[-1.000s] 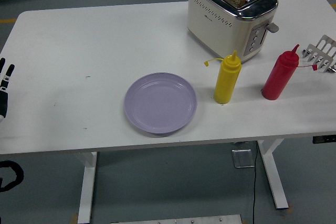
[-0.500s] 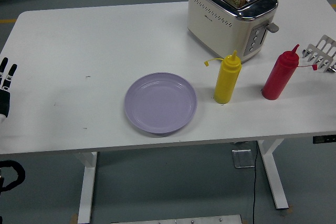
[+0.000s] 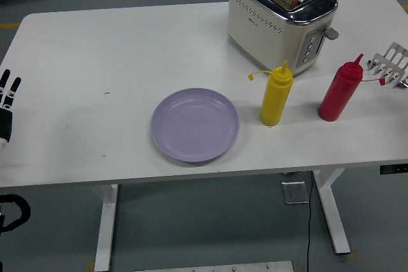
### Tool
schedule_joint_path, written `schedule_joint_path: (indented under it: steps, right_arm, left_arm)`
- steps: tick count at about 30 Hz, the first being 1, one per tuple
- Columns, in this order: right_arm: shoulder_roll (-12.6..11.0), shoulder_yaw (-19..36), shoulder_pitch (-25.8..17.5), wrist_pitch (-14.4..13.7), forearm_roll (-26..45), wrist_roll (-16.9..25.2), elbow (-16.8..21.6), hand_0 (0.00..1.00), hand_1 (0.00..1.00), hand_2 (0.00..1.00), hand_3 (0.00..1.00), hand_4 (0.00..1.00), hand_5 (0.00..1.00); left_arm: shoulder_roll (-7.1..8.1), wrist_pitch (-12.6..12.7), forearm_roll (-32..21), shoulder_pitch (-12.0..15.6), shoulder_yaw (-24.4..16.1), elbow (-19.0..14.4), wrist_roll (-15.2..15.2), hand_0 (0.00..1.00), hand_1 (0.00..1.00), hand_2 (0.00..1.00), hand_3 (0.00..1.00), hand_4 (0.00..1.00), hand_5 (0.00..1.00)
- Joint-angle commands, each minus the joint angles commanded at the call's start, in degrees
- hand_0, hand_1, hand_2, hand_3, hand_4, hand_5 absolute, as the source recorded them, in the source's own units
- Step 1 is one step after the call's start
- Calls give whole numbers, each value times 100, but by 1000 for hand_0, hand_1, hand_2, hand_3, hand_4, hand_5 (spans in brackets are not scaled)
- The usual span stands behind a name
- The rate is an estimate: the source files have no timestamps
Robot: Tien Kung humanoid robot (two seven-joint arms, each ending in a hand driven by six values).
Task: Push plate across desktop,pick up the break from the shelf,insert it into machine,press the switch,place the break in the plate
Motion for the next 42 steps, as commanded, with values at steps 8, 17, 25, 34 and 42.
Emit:
schedule_joint_path:
  steps: [8, 17, 25, 34, 42]
  right_arm:
    - [121, 85, -114, -9, -179, 36, -32, 867, 806, 803, 795, 402, 376]
    - [174, 142, -173, -91, -224, 119, -42, 867, 807, 799, 791, 402, 373]
    - [175, 142, -198, -141, -216, 137, -52, 867, 806, 799, 790, 402, 374]
    - [177, 130, -207, -180, -204, 156, -57, 867, 806, 799, 787, 406, 376]
    - [175, 138, -176, -188, -193, 163, -36, 867, 806, 797, 785, 409, 376]
  left_arm:
    - [-2, -2, -1, -10, 32, 29, 11, 818, 864, 942, 838, 639, 998]
    - [-3, -9, 0, -22, 67, 62, 24, 817, 862, 942, 838, 639, 998]
    - [-2, -16, 4, -8, 72, 58, 26, 817, 862, 941, 838, 639, 998]
    - [-4, -18, 3, 19, 90, 62, 29, 817, 862, 941, 837, 639, 998]
    - [-14, -28, -8, -32, 200, 182, 44, 817, 862, 941, 837, 639, 998]
